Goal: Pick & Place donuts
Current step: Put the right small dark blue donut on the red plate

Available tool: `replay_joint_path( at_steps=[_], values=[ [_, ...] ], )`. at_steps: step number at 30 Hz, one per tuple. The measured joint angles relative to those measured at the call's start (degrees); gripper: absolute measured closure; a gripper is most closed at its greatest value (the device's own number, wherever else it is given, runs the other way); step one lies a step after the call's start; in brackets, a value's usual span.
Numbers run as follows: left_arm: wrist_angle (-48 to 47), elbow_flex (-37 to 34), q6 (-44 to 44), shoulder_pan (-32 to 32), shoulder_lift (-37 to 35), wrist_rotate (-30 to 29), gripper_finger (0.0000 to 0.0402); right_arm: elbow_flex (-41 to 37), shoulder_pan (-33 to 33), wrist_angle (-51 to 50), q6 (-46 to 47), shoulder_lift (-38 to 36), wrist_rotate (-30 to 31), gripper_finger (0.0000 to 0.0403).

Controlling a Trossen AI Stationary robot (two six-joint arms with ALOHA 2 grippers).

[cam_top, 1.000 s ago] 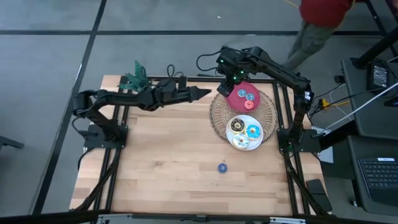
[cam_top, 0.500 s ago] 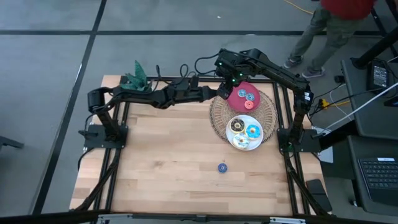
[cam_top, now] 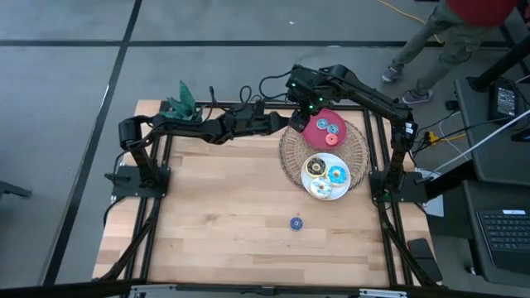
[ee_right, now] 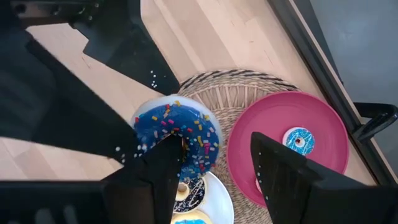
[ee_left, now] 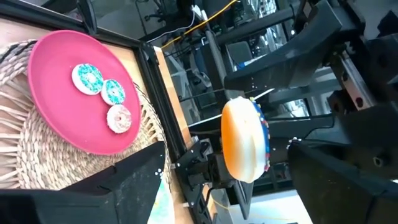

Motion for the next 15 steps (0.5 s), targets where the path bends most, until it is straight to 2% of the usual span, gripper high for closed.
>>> replay_joint_path(
  at_steps=[15],
  values=[
    [0.1,0.0,-1.2,0.2,0.0,0.2,0.0209,0.0,0.0,1.6,0.0,0.0,-0.4,0.0211]
  ],
)
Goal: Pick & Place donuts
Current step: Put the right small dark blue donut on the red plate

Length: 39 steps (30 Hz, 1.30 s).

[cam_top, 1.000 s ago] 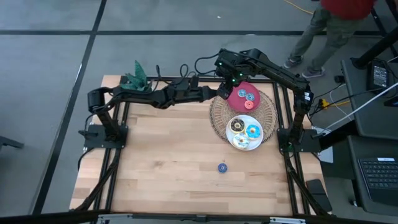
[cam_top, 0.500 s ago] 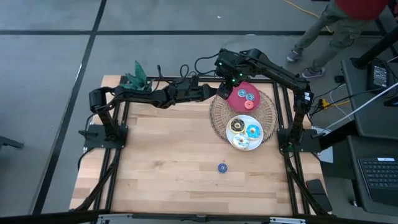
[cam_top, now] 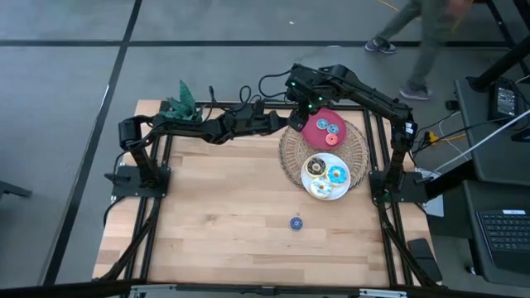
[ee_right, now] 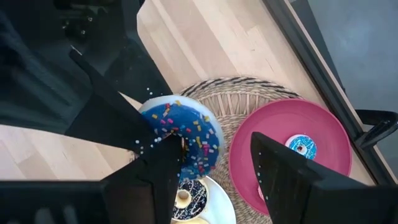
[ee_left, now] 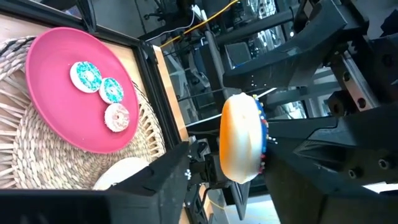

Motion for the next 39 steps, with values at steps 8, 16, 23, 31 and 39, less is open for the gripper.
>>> replay_joint_path(
  at_steps=[8,16,23,31,39],
  values=[
    [1.7,0.0,-0.3,0.0,0.0,-0.3,0.0269,0.0,0.0,0.7,0.1,0.0,0.0,0.0211],
    [1.8,0.0,-0.3,0.0,0.0,-0.2,0.0329,0.0,0.0,1.5,-0.1,0.0,0.0,0.0211],
    [1.7,0.0,-0.3,0.0,0.0,-0.3,0.0368,0.0,0.0,0.3,-0.3,0.0,-0.1,0.0211],
    [1.1,0.0,0.5,0.0,0.0,-0.5,0.0386,0.0,0.1,-3.1,-1.5,-0.3,2.1,0.0211],
    [-0.2,0.0,0.6,0.2,-0.1,-2.4,0.0385,0.0,-0.1,-1.3,-2.1,-3.2,3.5,0.021]
  ],
)
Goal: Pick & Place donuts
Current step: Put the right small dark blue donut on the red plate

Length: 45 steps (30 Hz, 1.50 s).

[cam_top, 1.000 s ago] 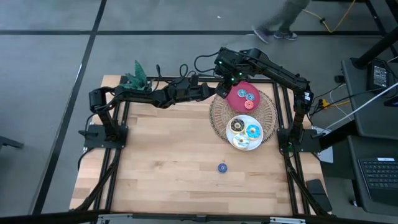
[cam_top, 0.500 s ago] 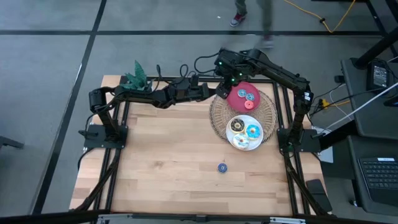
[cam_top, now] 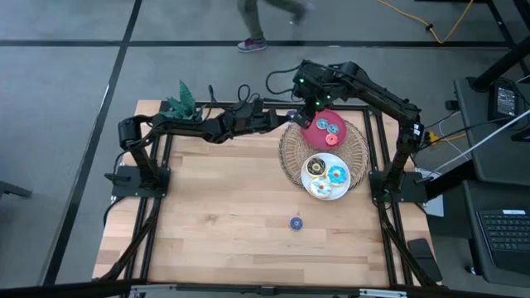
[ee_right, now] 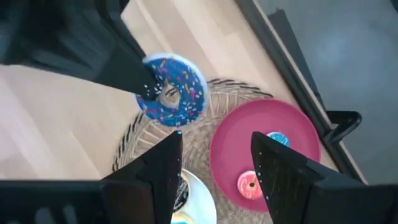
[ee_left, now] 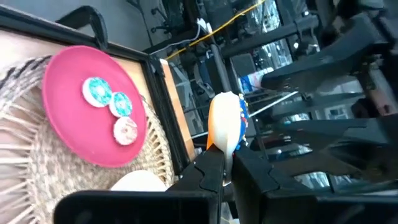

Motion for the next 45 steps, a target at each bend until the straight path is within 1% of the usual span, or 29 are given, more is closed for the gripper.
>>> replay_joint_path(
  at_steps=[5,7,9,12,15,17,19,22,23,25,28,33,36,45],
  values=[
    [0.2,0.0,-0.4,-0.2,0.0,0.6,0.0385,0.0,0.1,2.1,-1.4,0.1,0.0,0.0209],
    [0.5,0.0,-0.4,-0.1,0.0,1.2,0.0385,0.0,0.1,3.9,-2.0,0.1,-0.8,0.02],
    [0.5,0.0,-0.4,-0.1,0.0,2.1,0.0385,0.0,-0.1,5.1,-2.5,0.1,-2.5,0.0182],
    [0.5,0.0,-0.4,0.1,-0.1,3.3,0.0385,0.0,-1.5,6.4,-2.6,-0.8,-3.2,0.0143],
    [1.8,0.0,-0.4,0.5,-0.1,6.4,0.0385,0.0,-4.2,6.1,-0.9,-3.4,-3.6,0.0101],
    [4.4,0.0,-0.4,1.4,-0.1,9.4,0.0385,0.0,-6.2,5.6,0.6,-5.6,-6.3,0.0081],
    [6.5,0.0,0.1,2.2,-0.2,12.0,0.0385,0.0,-8.4,5.4,1.1,-7.4,-12.8,0.007],
    [8.3,0.0,1.7,3.3,-0.2,15.5,0.0385,0.0,-11.8,5.9,1.9,-8.9,-25.1,0.0069],
    [9.0,0.0,2.0,3.6,-0.2,16.4,0.0385,0.0,-12.8,5.9,1.9,-9.1,-27.9,0.007],
    [11.1,0.0,2.1,3.9,-0.2,18.0,0.0385,0.0,-13.9,5.9,2.0,-9.2,-31.4,0.0074],
    [14.0,0.0,2.7,4.0,-0.2,18.4,0.0385,0.0,-14.4,6.6,2.1,-9.2,-34.0,0.0079],
    [17.7,0.0,3.7,4.0,-0.2,19.9,0.0385,0.0,-14.1,11.2,4.3,-8.8,-37.7,0.0083],
    [18.1,0.0,4.3,3.9,-0.2,20.9,0.0385,0.0,-13.5,13.7,5.2,-8.5,-37.7,0.0083],
    [23.1,0.0,5.6,3.4,-0.2,21.2,0.0385,0.0,-11.2,13.8,7.2,-6.7,-37.9,0.0083]
  ],
)
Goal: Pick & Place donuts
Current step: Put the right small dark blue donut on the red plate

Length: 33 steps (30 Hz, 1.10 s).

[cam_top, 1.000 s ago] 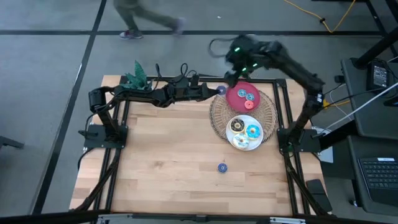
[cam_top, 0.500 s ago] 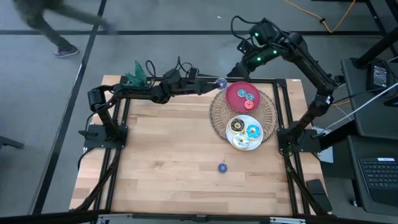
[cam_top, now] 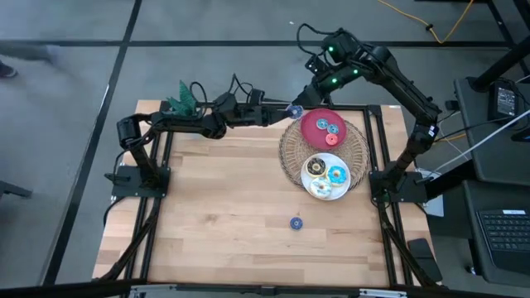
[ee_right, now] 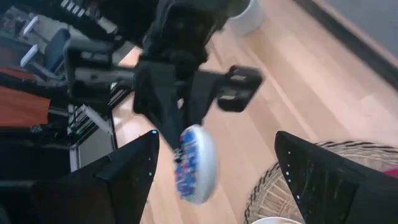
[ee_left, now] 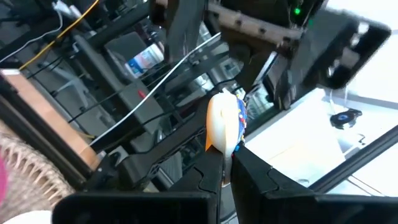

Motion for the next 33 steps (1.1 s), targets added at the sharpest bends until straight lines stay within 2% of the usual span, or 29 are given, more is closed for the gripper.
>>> replay_joint_path(
  at_steps=[9,12,17,33],
  values=[
    [1.1,0.0,0.0,0.1,0.0,-0.8,0.0384,0.0,1.6,-1.5,0.9,0.3,-1.3,0.0084],
    [1.1,0.0,0.0,0.1,0.0,-0.9,0.0384,0.0,1.7,-3.2,0.8,0.3,-1.4,0.0096],
    [1.1,0.0,-0.2,0.1,0.0,-0.9,0.0384,0.0,1.6,-3.3,0.7,0.3,-1.2,0.014],
    [1.1,0.0,-0.5,0.6,0.0,-0.9,0.0383,0.0,1.6,-3.4,0.8,0.3,-1.2,0.0317]
  ],
)
